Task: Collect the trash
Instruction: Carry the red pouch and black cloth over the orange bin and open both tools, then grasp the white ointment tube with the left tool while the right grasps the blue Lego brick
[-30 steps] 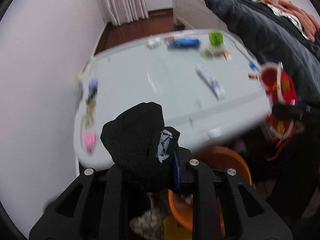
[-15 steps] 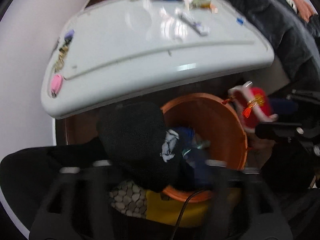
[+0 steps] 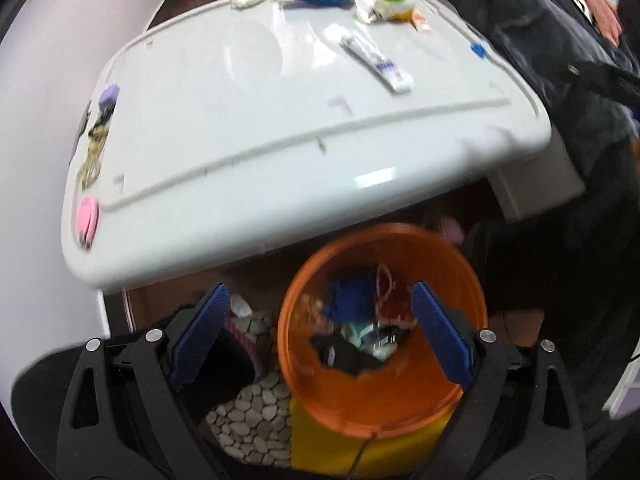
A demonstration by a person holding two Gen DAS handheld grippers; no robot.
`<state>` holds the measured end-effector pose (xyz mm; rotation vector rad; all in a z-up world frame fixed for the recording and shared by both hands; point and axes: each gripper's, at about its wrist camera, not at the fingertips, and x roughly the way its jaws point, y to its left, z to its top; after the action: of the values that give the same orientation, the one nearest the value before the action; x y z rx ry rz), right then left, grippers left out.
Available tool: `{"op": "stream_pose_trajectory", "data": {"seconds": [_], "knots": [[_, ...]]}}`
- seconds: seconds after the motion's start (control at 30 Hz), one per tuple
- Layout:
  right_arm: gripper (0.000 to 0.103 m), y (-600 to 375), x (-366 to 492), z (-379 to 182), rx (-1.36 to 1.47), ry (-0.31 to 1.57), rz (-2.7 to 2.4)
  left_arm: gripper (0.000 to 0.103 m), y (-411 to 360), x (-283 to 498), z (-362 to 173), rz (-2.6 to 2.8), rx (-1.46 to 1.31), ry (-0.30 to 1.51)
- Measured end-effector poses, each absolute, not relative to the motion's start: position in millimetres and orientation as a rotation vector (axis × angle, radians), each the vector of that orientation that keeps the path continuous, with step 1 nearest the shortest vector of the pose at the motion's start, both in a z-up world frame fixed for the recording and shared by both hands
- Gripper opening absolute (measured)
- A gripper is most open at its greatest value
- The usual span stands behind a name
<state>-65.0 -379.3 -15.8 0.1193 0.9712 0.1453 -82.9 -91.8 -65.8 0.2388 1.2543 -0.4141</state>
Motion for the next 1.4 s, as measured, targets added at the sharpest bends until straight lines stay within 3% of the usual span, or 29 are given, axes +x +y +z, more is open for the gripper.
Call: {"op": "stream_pose_trajectory", "data": {"seconds": [0.3,0.43,0.6,0.7,1.2,1.23,1.27,1.3,1.33,1.37,1.4], "knots": [[0.048,-453.8,46.9,-70.2,0.096,1.068,0.029,0.090,-119.2,-31.2,-73.2,-0.378,0.171,1.257],[0.031,-459.9,63.4,-103.5,0.111,1.115,0.016,0.090,-126.8,-27.7,-80.9,-0.392,0.179,1.268],[0.027,-470.3,66.6,-106.8,0.160,1.054,0.033,0.090,-136.2,-31.8,-87.6,-0.422,0.219,1.258],[0.020,-470.5,66.6,-105.4,0.145,1.041,0.016,0.090,-142.7,-30.0,-90.4,-0.427,0.231,1.258],[0.020,-437.5,-4.9,-25.0,0.262,0.831,0.204,0.089,-227.4,71.5,-112.6,-0.246,0.134,1.178],[0.020,-437.4,-7.1,-22.1,0.264,0.824,0.202,0.087,-227.5,73.9,-111.4,-0.229,0.114,1.153],[0.020,-439.7,-8.3,-21.8,0.279,0.820,0.202,0.072,-228.6,74.5,-110.9,-0.222,0.118,1.135],[0.020,-442.6,-7.6,-21.5,0.289,0.820,0.202,0.045,-230.2,72.0,-107.7,-0.235,0.126,1.101],[0.020,-443.1,-7.3,-21.6,0.294,0.822,0.199,0.029,-232.0,69.4,-104.9,-0.256,0.141,1.079],[0.020,-443.6,-7.6,-22.0,0.291,0.825,0.196,0.023,-233.7,67.2,-104.1,-0.251,0.179,1.066],[0.020,-443.5,-7.3,-22.7,0.289,0.829,0.196,0.022,-230.3,65.6,-103.3,-0.273,0.176,1.063]]}}
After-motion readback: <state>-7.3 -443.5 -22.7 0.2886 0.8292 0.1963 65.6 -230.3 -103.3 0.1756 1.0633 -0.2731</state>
